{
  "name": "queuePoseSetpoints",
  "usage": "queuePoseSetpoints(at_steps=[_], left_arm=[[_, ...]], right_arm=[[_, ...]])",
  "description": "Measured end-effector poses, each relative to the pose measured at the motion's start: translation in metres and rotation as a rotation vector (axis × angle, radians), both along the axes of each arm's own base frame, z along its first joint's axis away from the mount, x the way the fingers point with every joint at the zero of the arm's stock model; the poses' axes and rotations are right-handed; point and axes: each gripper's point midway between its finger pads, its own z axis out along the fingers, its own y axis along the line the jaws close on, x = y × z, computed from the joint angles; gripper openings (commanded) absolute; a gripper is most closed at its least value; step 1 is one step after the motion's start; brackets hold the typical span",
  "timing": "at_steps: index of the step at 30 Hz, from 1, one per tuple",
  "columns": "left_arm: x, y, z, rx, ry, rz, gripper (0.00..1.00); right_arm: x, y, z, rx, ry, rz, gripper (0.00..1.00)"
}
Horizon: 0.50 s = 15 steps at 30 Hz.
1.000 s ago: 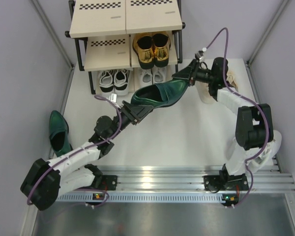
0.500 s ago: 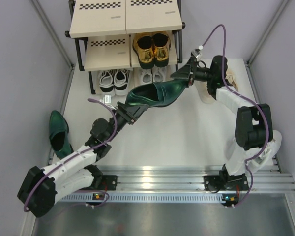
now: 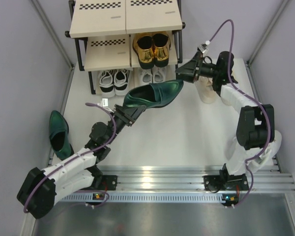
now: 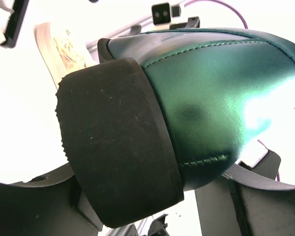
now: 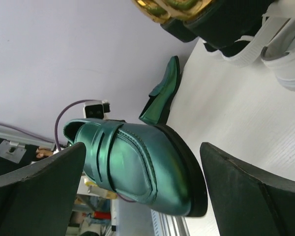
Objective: Place and organize the shoes onto the shoe shelf
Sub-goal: Pick up the shoe at the center of the board, then place the shoe at the shoe shelf.
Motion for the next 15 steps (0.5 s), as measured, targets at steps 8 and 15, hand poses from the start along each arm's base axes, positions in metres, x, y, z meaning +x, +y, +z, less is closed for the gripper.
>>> queuePoseSetpoints(at_steps=[8, 15], left_arm=[[0.005, 0.01, 0.003, -0.017, -0.003, 0.06, 0.0], [0.008, 0.025, 0.018, -0.045, -0.041, 0.115, 0.0]], right_arm=[[0.015, -0.026, -0.001, -0.012, -0.022, -0.065, 0.99], [0.023, -0.042, -0.009, -0.033, -0.02, -0.103, 0.99]])
